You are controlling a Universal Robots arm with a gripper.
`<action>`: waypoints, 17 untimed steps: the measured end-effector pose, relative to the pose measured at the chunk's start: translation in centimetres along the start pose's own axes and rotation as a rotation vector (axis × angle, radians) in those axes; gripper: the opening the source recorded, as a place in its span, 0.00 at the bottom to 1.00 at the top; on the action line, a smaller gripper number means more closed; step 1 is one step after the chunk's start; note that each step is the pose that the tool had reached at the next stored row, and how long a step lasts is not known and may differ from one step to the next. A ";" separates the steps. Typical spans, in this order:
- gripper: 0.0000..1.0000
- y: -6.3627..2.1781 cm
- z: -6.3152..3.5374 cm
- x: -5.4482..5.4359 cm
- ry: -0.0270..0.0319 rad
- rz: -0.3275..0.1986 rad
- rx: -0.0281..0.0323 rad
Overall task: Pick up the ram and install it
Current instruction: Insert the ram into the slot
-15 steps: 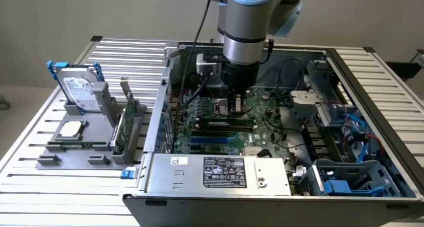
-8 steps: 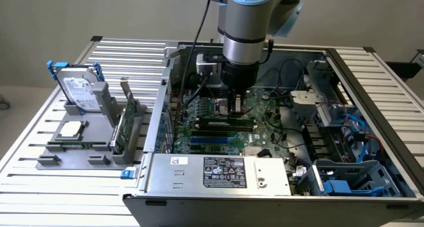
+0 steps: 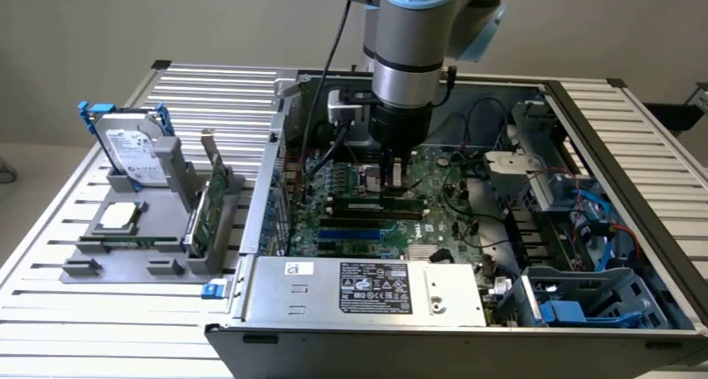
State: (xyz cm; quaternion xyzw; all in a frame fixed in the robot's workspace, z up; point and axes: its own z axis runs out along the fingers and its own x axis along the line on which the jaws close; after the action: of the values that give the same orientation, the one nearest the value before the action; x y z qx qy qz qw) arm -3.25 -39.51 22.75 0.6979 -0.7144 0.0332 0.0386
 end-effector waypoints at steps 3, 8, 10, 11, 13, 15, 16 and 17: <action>0.13 0.00 0.01 -0.1 0.0001 0.000 0.0001; 0.13 0.01 0.09 -0.1 0.0017 0.000 0.0000; 0.13 0.01 0.15 -0.1 0.0030 0.000 0.0001; 0.13 0.01 0.18 -0.1 0.0036 0.000 0.0001; 0.13 0.01 0.25 -0.2 0.0045 0.000 0.0001; 0.13 0.02 0.27 -0.2 0.0052 0.000 0.0000; 0.13 0.02 0.28 -0.2 0.0053 0.000 0.0000; 0.13 0.01 0.29 -0.2 0.0052 0.000 0.0000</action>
State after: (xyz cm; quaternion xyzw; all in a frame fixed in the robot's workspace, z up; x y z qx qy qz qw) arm -3.26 -39.38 22.45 0.6978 -0.7143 0.0350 0.0404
